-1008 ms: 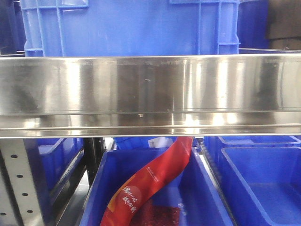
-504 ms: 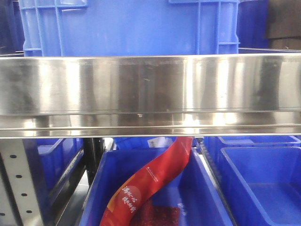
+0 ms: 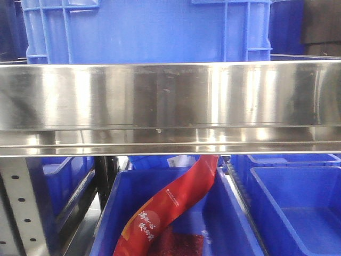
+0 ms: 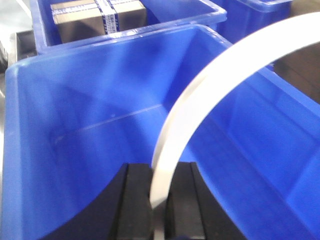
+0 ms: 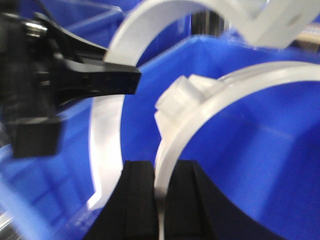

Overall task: Grab PVC pipe and place in blue bin
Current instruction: 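Move both grippers holding the pipe over an open blue bin, then lower the pipe into the blue bin and open both grippers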

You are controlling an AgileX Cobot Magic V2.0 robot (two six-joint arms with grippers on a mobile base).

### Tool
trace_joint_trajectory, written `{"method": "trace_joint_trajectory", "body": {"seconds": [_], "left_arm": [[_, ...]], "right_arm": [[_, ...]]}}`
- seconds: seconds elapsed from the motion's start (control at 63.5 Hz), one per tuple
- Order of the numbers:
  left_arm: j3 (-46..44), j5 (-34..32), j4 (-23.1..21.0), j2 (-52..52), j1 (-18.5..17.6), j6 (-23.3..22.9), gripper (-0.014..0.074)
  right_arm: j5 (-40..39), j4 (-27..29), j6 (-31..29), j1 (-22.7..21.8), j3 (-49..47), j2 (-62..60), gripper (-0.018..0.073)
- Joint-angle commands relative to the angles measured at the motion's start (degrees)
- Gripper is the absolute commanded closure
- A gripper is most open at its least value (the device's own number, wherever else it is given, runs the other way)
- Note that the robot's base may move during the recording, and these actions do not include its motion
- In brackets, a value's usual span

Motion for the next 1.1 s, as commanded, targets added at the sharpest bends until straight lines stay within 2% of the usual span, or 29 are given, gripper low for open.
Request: {"method": "trace_joint_trajectory", "body": {"seconds": [0.0,0.252,0.346,0.425,0.488,0.567,0.661,0.724,0.787,0.882,0.945,1.039,1.087], "left_arm": [[-0.9,-2.4,0.2,0.0,-0.3,-0.6,0.0707],[-0.9,-2.7,0.2,1.5,-0.3,-0.6,0.0707],[-0.9,-2.6,-0.2,2.0,-0.3,-0.6,0.0706],[-0.9,-2.5,-0.4,2.0,-0.3,-0.6,0.0678],[-0.9,-2.5,-0.4,2.0,-0.3,-0.6,0.0599],[-0.9,-2.4,-0.4,2.0,-0.3,-0.6,0.0484],[-0.9,-2.4,-0.4,2.0,-0.3,-0.6,0.0290],[-0.9,-2.4,-0.4,2.0,-0.3,-0.6,0.0202],[-0.9,-2.4,-0.4,2.0,-0.3,-0.6,0.0165],[-1.1,-1.8,-0.4,1.8,-0.3,-0.6,0.0179],[-1.9,-0.6,-0.5,1.3,-0.3,-0.6,0.0232],[-2.0,-0.2,-0.8,0.4,-0.3,-0.6,0.0387],[-2.0,-0.1,-0.8,0.1,-0.3,-0.6,0.0477]], "right_arm": [[0.0,-0.2,1.9,-1.7,-1.4,1.6,0.0721],[-0.3,-0.2,1.9,-4.1,-1.4,2.6,0.0701],[0.4,-0.2,1.9,-4.1,-1.4,2.6,0.0582],[1.0,0.0,1.9,-4.0,-1.4,2.6,0.0424],[1.3,0.0,1.9,-4.0,-1.4,2.6,0.0305],[1.3,0.0,1.9,-4.0,-1.4,2.6,0.0216],[1.5,0.0,1.9,-4.0,-1.4,2.6,0.0197],[1.7,0.0,1.9,-4.0,-1.4,2.6,0.0199],[1.7,0.0,1.9,-4.0,-1.4,2.6,0.0199],[1.7,0.0,1.9,-4.0,-1.4,2.4,0.0199],[1.7,0.0,1.9,-4.0,-1.4,1.7,0.0207],[1.7,0.0,1.9,-4.0,-1.4,0.8,0.0293],[1.4,0.0,1.9,-4.0,-1.4,0.6,0.0386]]}}
